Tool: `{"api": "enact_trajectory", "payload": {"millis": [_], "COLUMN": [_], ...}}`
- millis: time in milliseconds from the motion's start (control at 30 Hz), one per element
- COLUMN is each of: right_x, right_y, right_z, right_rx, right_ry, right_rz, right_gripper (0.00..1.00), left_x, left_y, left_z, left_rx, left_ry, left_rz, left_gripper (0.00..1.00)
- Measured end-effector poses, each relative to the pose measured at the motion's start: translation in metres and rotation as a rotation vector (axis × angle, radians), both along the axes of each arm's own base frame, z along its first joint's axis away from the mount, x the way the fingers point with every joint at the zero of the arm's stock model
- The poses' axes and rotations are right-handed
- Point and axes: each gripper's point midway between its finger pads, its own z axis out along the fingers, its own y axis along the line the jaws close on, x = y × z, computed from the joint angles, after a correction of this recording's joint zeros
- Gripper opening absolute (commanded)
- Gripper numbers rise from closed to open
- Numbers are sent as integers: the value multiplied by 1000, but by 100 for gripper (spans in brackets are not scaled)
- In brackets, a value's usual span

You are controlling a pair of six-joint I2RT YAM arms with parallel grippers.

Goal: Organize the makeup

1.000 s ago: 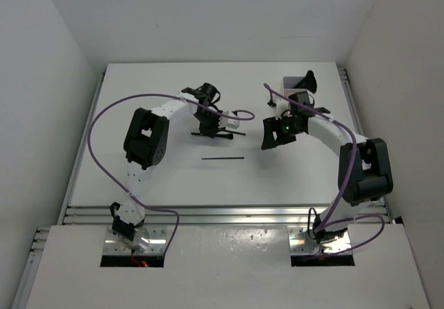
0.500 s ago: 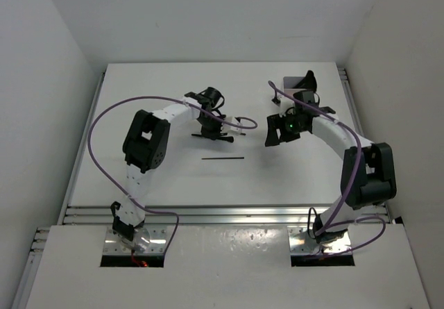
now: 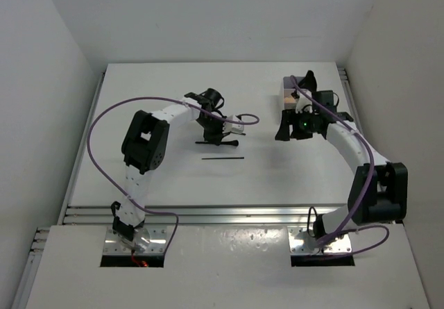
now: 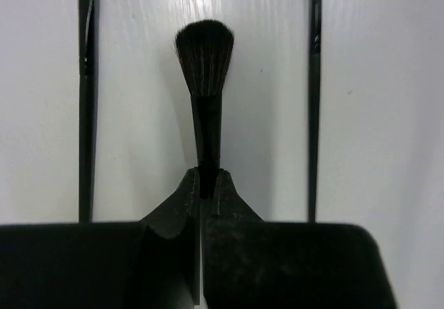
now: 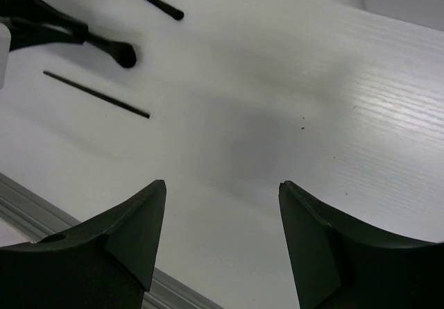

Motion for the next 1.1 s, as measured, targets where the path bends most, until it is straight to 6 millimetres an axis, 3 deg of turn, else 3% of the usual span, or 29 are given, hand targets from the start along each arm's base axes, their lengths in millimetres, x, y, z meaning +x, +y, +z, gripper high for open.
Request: {"api": "enact_trajectory", "payload": {"millis": [100,200,467,567,667,867,1100], "right_x": [6,8,18,22,26,35,51], "right_y": [-4,2,50,68,83,108,117], "right_z": [15,35,106,129,149,180,156], "right_rx": [39,92,230,306,382,500,507], "right_ry": [-57,-141,-393,-450,-491,-572,-503], "right_rz": [-64,-101,-58,-53,-63,-76,-138], "right_gripper": [67,67,63,61,61,61,56], "left_x": [-4,-2,20,12,2,-8,-6], "left_y": [-7,-13,-39,-52,-66,-78,-81], "left_z": [17,55,219,256,269,258,264], "left_rx": [-65,-163,-578,-701,-776,-799,-826], "left_ry": [38,43,-126,-148,-116,-38,-39], "left_rz": [50,107,250,283,307,347,354], "left_gripper": [0,0,0,0,0,0,0]}}
